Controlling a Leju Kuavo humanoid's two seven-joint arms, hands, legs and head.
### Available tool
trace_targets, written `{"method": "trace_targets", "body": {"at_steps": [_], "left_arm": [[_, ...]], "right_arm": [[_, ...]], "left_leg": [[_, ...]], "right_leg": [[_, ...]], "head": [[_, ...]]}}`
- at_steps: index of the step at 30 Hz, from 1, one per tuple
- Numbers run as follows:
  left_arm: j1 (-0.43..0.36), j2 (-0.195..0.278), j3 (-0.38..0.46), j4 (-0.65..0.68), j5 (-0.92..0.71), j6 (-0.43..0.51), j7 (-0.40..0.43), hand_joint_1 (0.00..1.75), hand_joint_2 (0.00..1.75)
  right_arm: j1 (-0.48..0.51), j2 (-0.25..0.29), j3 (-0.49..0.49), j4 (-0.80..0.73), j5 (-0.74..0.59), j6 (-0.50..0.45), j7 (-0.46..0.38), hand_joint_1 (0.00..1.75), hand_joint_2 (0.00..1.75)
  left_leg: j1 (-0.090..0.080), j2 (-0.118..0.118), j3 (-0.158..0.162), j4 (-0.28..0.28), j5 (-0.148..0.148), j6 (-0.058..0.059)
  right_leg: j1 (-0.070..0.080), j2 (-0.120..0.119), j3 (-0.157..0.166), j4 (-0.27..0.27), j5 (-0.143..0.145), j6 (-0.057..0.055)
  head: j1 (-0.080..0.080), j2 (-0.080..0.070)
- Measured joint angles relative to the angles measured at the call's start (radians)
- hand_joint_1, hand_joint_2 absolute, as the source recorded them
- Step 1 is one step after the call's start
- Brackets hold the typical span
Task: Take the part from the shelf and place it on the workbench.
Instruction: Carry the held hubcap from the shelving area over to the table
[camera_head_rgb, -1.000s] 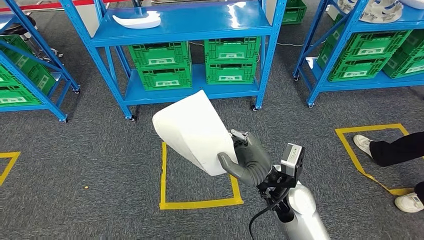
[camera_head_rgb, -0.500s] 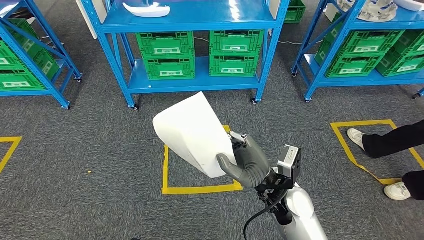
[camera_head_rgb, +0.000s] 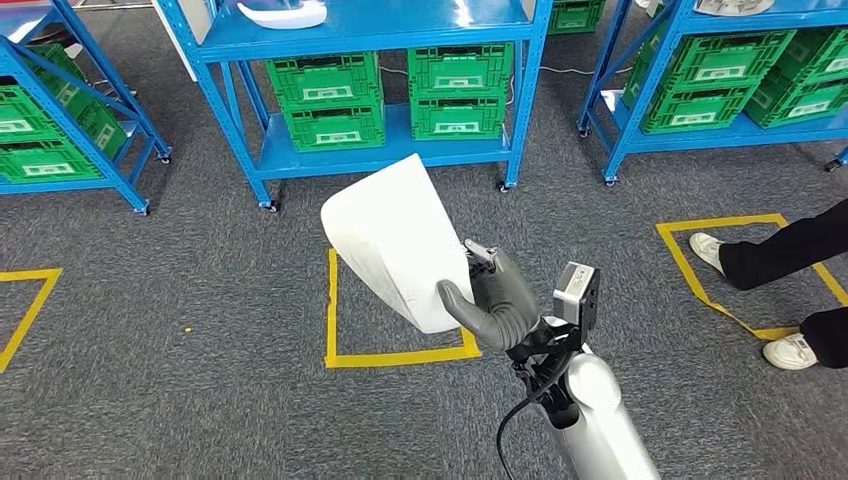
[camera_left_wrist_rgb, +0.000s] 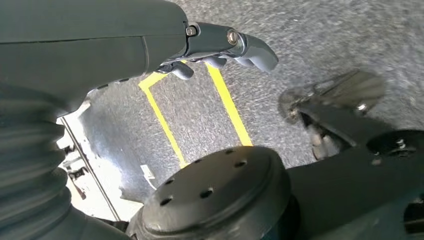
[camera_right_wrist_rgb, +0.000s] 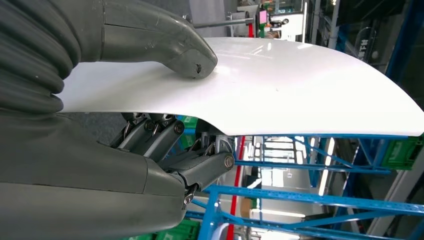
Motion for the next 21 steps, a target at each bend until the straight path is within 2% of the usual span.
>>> {"method": "trace_targets", "body": {"at_steps": [1, 2, 3, 4, 5, 6, 7, 8, 9, 10, 12, 13, 14, 15, 16, 17, 18, 19, 20, 21], "left_arm": [[0.000, 0.001, 0.003, 0.000, 0.001, 0.000, -0.001, 0.00, 1.75], [-0.001, 0.001, 0.005, 0.000, 0.002, 0.000, -0.002, 0.00, 1.75], [-0.002, 0.002, 0.007, -0.001, 0.003, 0.000, -0.003, 0.00, 1.75], [-0.003, 0.002, 0.009, -0.001, 0.004, 0.000, -0.006, 0.00, 1.75], [-0.004, 0.002, 0.010, -0.002, 0.005, 0.000, -0.007, 0.00, 1.75], [-0.004, 0.003, 0.012, -0.002, 0.006, 0.000, -0.009, 0.00, 1.75], [-0.002, 0.002, 0.014, -0.001, 0.007, 0.000, -0.010, 0.00, 1.75], [-0.001, 0.002, 0.016, -0.001, 0.008, 0.000, -0.011, 0.00, 1.75], [-0.001, 0.002, 0.019, -0.001, 0.008, 0.000, -0.012, 0.00, 1.75], [-0.001, 0.001, 0.021, -0.001, 0.008, 0.000, -0.013, 0.00, 1.75], [-0.001, 0.002, 0.023, -0.001, 0.008, 0.000, -0.013, 0.00, 1.75], [0.000, 0.002, 0.024, -0.002, 0.008, 0.000, -0.013, 0.00, 1.75], [0.001, 0.002, 0.025, -0.002, 0.009, 0.000, -0.013, 0.00, 1.75], [0.001, 0.002, 0.025, -0.001, 0.009, 0.000, -0.013, 0.00, 1.75], [0.002, 0.001, 0.026, -0.001, 0.010, 0.000, -0.013, 0.00, 1.75], [0.002, 0.001, 0.027, -0.001, 0.010, 0.000, -0.013, 0.00, 1.75], [0.002, 0.001, 0.027, -0.001, 0.010, 0.000, -0.014, 0.00, 1.75], [0.002, 0.001, 0.028, -0.001, 0.011, 0.000, -0.015, 0.00, 1.75], [0.002, 0.001, 0.030, -0.002, 0.011, 0.000, -0.016, 0.00, 1.75], [0.002, 0.001, 0.032, -0.002, 0.011, 0.000, -0.016, 0.00, 1.75]], "right_arm": [[-0.004, 0.002, 0.001, 0.006, 0.002, -0.002, 0.004, 1.75, 1.75], [-0.009, 0.004, 0.002, 0.010, 0.004, -0.004, 0.007, 1.75, 1.75], [-0.014, 0.006, 0.004, 0.015, 0.005, -0.006, 0.008, 1.75, 1.75], [-0.018, 0.008, 0.006, 0.019, 0.005, -0.008, 0.008, 1.75, 1.75], [-0.023, 0.009, 0.008, 0.022, 0.005, -0.010, 0.007, 1.75, 1.75], [-0.027, 0.011, 0.010, 0.026, 0.005, -0.012, 0.007, 1.75, 1.75], [-0.031, 0.012, 0.013, 0.030, 0.005, -0.014, 0.007, 1.75, 1.75], [-0.034, 0.012, 0.015, 0.035, 0.007, -0.016, 0.007, 1.75, 1.75], [-0.037, 0.013, 0.016, 0.039, 0.008, -0.018, 0.007, 1.75, 1.75], [-0.040, 0.013, 0.017, 0.044, 0.010, -0.021, 0.006, 1.75, 1.75], [-0.044, 0.012, 0.018, 0.053, 0.013, -0.025, 0.005, 1.75, 1.75], [-0.045, 0.012, 0.019, 0.057, 0.014, -0.027, 0.004, 1.75, 1.75], [-0.045, 0.012, 0.019, 0.061, 0.015, -0.029, 0.004, 1.75, 1.75], [-0.045, 0.012, 0.019, 0.064, 0.015, -0.031, 0.004, 1.75, 1.75], [-0.045, 0.012, 0.020, 0.066, 0.016, -0.033, 0.004, 1.75, 1.75], [-0.045, 0.012, 0.020, 0.068, 0.016, -0.034, 0.003, 1.75, 1.75], [-0.047, 0.012, 0.020, 0.068, 0.014, -0.034, 0.002, 1.75, 1.75], [-0.049, 0.013, 0.021, 0.069, 0.012, -0.034, 0.000, 1.75, 1.75], [-0.051, 0.013, 0.021, 0.069, 0.009, -0.034, -0.003, 1.75, 1.75], [-0.053, 0.013, 0.022, 0.069, 0.006, -0.034, -0.005, 1.75, 1.75]], "left_leg": [[0.000, 0.000, 0.032, -0.030, 0.025, 0.001], [0.000, 0.000, 0.081, -0.090, 0.046, 0.004], [-0.001, -0.001, 0.136, -0.165, 0.051, 0.007], [-0.003, -0.002, 0.178, -0.225, 0.047, 0.012], [-0.006, -0.004, 0.204, -0.270, 0.039, 0.017], [-0.008, -0.005, 0.210, -0.288, 0.034, 0.022], [-0.008, -0.006, 0.203, -0.291, 0.041, 0.029], [-0.007, -0.004, 0.197, -0.294, 0.049, 0.036], [-0.004, -0.002, 0.190, -0.295, 0.060, 0.045], [-0.002, 0.000, 0.180, -0.297, 0.073, 0.053], [-0.001, 0.002, 0.149, -0.296, 0.099, 0.062], [-0.001, 0.002, 0.132, -0.294, 0.112, 0.062], [-0.001, 0.003, 0.114, -0.292, 0.125, 0.061], [-0.001, 0.003, 0.096, -0.290, 0.138, 0.060], [-0.001, 0.003, 0.078, -0.287, 0.149, 0.057], [-0.001, 0.003, 0.061, -0.283, 0.161, 0.054], [-0.002, 0.002, 0.048, -0.278, 0.171, 0.050], [-0.003, 0.002, 0.038, -0.274, 0.180, 0.045], [-0.004, 0.002, 0.033, -0.273, 0.189, 0.039], [-0.004, 0.002, 0.032, -0.275, 0.198, 0.032]], "right_leg": [[0.000, -0.001, -0.016, 0.006, 0.008, 0.002], [0.000, -0.001, -0.031, 0.012, 0.016, 0.004], [0.001, -0.001, -0.044, 0.018, 0.023, 0.008], [0.002, -0.001, -0.052, 0.021, 0.031, 0.013], [0.002, -0.001, -0.056, 0.023, 0.038, 0.018], [0.002, -0.002, -0.058, 0.021, 0.047, 0.024], [0.002, -0.002, -0.058, 0.018, 0.055, 0.029], [0.001, 0.000, -0.062, 0.020, 0.055, 0.035], [0.000, 0.002, -0.069, 0.032, 0.036, 0.041], [0.000, 0.005, -0.081, 0.061, 0.000, 0.045], [-0.004, 0.007, -0.115, 0.179, -0.104, 0.053], [-0.005, 0.008, -0.127, 0.244, -0.139, 0.056], [-0.005, 0.008, -0.130, 0.294, -0.150, 0.057], [-0.006, 0.008, -0.119, 0.314, -0.138, 0.058], [-0.006, 0.008, -0.090, 0.296, -0.110, 0.057], [-0.006, 0.008, -0.043, 0.248, -0.083, 0.055], [-0.006, 0.008, 0.016, 0.176, -0.078, 0.051], [-0.005, 0.009, 0.071, 0.100, -0.087, 0.047], [-0.002, 0.010, 0.108, 0.043, -0.102, 0.042], [0.000, 0.011, 0.126, 0.009, -0.115, 0.037]], "head": [[0.000, 0.000], [0.000, 0.000], [0.000, 0.000], [0.000, 0.000], [0.001, 0.000], [0.001, 0.000], [0.002, 0.000], [0.002, 0.000], [0.003, 0.000], [0.003, 0.000], [0.005, 0.000], [0.005, 0.000], [0.005, 0.000], [0.005, 0.000], [0.005, 0.000], [0.005, 0.000], [0.005, 0.000], [0.004, 0.000], [0.005, 0.000], [0.004, 0.000]]}}
